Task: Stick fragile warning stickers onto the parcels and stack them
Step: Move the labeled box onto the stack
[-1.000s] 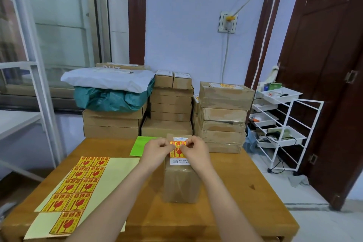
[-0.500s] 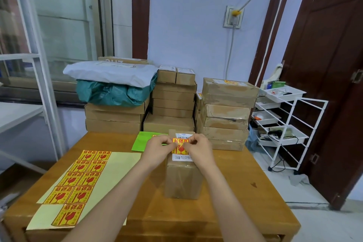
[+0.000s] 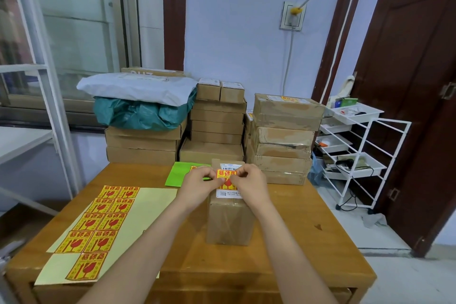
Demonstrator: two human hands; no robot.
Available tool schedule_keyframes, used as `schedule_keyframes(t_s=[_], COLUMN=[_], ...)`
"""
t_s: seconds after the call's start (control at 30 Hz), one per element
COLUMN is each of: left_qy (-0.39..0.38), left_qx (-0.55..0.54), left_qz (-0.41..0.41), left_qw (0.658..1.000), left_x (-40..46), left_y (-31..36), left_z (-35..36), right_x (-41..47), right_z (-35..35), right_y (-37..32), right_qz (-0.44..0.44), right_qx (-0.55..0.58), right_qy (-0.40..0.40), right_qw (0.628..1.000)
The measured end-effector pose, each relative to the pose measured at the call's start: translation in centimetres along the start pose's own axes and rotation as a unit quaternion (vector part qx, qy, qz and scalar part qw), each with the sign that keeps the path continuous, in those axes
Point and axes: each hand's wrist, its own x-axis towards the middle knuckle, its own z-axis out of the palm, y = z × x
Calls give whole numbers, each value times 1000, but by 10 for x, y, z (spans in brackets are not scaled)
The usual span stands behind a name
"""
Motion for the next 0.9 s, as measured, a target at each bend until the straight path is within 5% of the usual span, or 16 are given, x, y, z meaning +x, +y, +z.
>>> schedule_keyframes(t_s=[0.9], left_qy=[-46], left_qx=[11], left_qz=[35], left_qw=[998], left_x=[-2], left_y=[1], left_z=[-2], right_x=[-2], right_z=[-2], right_y=[2], right_qz=[19], right_qx=[-34], right_qy=[5], right_qw=[999])
